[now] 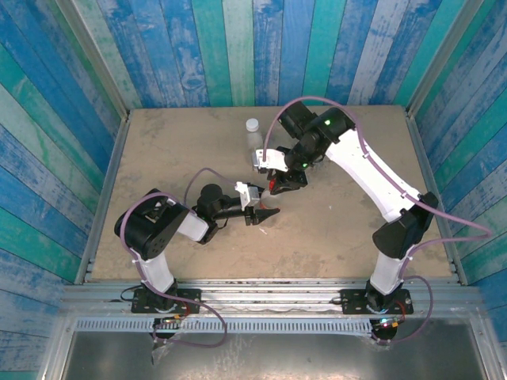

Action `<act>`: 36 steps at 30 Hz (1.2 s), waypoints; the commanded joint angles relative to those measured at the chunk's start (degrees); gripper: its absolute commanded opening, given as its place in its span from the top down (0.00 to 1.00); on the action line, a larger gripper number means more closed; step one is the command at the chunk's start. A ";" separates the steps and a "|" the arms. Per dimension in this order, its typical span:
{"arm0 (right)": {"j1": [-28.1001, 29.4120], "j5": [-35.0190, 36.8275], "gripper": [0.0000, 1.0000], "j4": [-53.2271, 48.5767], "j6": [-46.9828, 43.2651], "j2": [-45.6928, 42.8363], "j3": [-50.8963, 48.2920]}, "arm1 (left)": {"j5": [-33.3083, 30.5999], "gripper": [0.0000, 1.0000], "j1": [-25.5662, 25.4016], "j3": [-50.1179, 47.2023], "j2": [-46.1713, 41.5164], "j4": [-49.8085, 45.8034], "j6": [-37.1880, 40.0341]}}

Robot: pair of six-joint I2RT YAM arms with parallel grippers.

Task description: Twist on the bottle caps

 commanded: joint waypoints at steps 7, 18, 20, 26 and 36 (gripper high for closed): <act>-0.64 0.91 0.61 -0.62 0.61 -0.08 0.03 | 1.25 0.38 0.08 -0.99 0.98 -8.51 0.80; -0.84 1.78 0.69 0.17 0.86 -0.40 -1.12 | 1.33 0.38 0.08 -0.86 1.10 -8.34 0.67; -0.85 1.83 0.70 0.34 0.95 -0.59 -1.38 | 1.16 0.39 0.06 -0.90 1.31 -8.04 0.48; -0.86 1.80 0.74 1.41 1.39 -2.17 -3.09 | 1.34 0.39 0.14 -0.64 1.76 -7.28 -1.19; -0.79 1.42 0.76 3.47 0.67 -5.11 -5.64 | 2.68 0.39 0.08 -0.08 2.10 -7.75 -1.33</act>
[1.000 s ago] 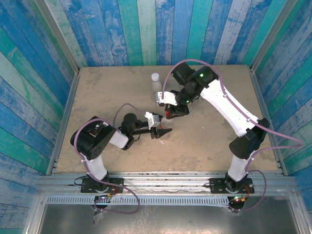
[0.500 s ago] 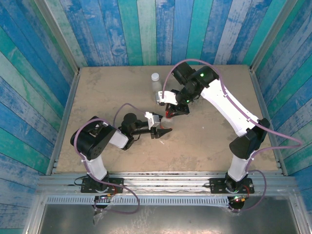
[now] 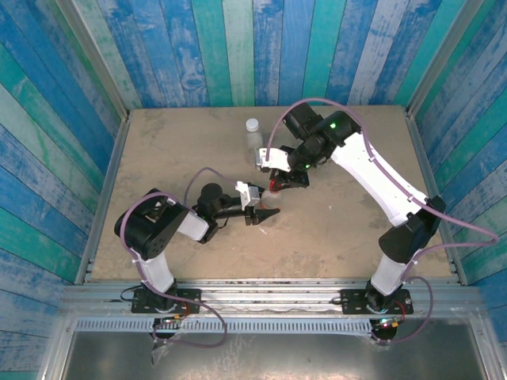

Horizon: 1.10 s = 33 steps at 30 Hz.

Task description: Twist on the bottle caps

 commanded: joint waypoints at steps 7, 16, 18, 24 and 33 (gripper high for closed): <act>-0.32 -0.89 0.76 -2.01 -3.88 -2.45 -2.12 | 3.55 0.39 0.04 -0.05 2.23 -7.97 -0.87; -0.27 -0.54 0.76 -2.01 -3.01 -0.85 -2.20 | 3.80 0.39 -0.03 0.13 2.31 -8.01 -0.96; -0.31 -0.73 0.76 -1.94 -2.73 -0.58 -2.11 | 3.74 0.39 -0.02 0.24 2.36 -8.05 -0.96; -0.31 -1.76 0.76 -1.33 -0.40 -0.15 -3.57 | 3.12 0.39 -0.03 0.37 2.48 -7.71 -1.38; -0.32 -2.57 0.75 5.93 5.70 -5.18 -12.12 | 1.12 0.40 -0.03 0.22 3.07 -5.28 -3.59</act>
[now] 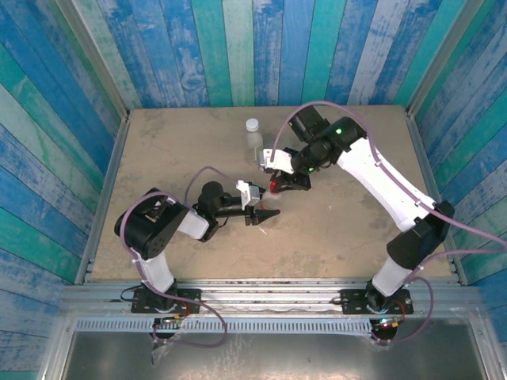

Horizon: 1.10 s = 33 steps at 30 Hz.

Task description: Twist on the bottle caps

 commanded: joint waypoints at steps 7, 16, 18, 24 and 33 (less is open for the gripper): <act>0.49 2.22 0.75 4.84 9.26 -3.50 -8.75 | -2.89 0.40 -0.29 -0.66 2.33 -4.20 -3.28; 3.13 16.16 0.75 9.38 31.48 -4.54 -11.49 | -7.15 0.40 -0.25 -0.11 2.24 -4.76 -4.31; 4.04 18.86 0.74 10.26 36.25 -5.31 -12.45 | -7.59 0.40 -0.30 0.09 2.67 -4.58 -4.81; 9.21 29.14 0.73 10.09 48.15 -6.28 -13.95 | -7.83 0.40 -0.38 0.57 3.00 -5.09 -5.21; 12.04 30.38 0.76 9.59 70.03 -4.03 -14.32 | -8.06 0.40 -0.38 0.46 1.80 -6.54 -4.54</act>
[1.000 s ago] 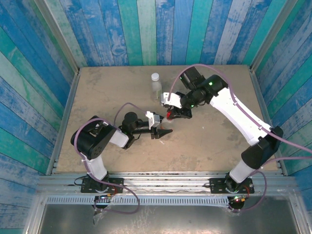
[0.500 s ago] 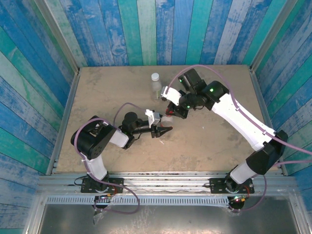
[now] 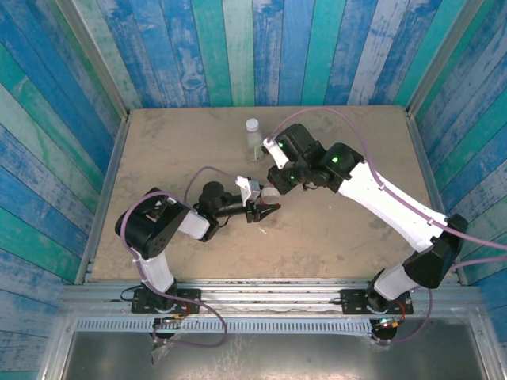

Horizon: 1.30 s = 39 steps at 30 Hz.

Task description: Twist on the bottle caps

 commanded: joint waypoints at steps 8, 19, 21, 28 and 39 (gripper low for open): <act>2.36 0.78 0.79 -6.42 16.48 3.20 -3.90 | -2.09 0.40 -0.23 0.03 1.70 -5.51 0.16; 2.36 3.50 0.64 -7.66 12.95 3.82 1.09 | -2.43 0.40 -0.23 -0.47 1.69 -5.77 0.98; 2.34 3.57 0.57 -7.68 12.16 3.90 1.75 | -2.38 0.40 -0.23 -0.52 1.61 -5.78 1.03; 2.29 3.06 0.35 -7.59 9.26 2.56 2.29 | -2.35 0.40 -0.23 -0.74 1.38 -6.22 1.55; 1.56 -1.31 0.28 -3.81 -10.73 -8.53 -1.35 | 0.66 0.39 -0.21 -0.53 1.36 -7.00 2.96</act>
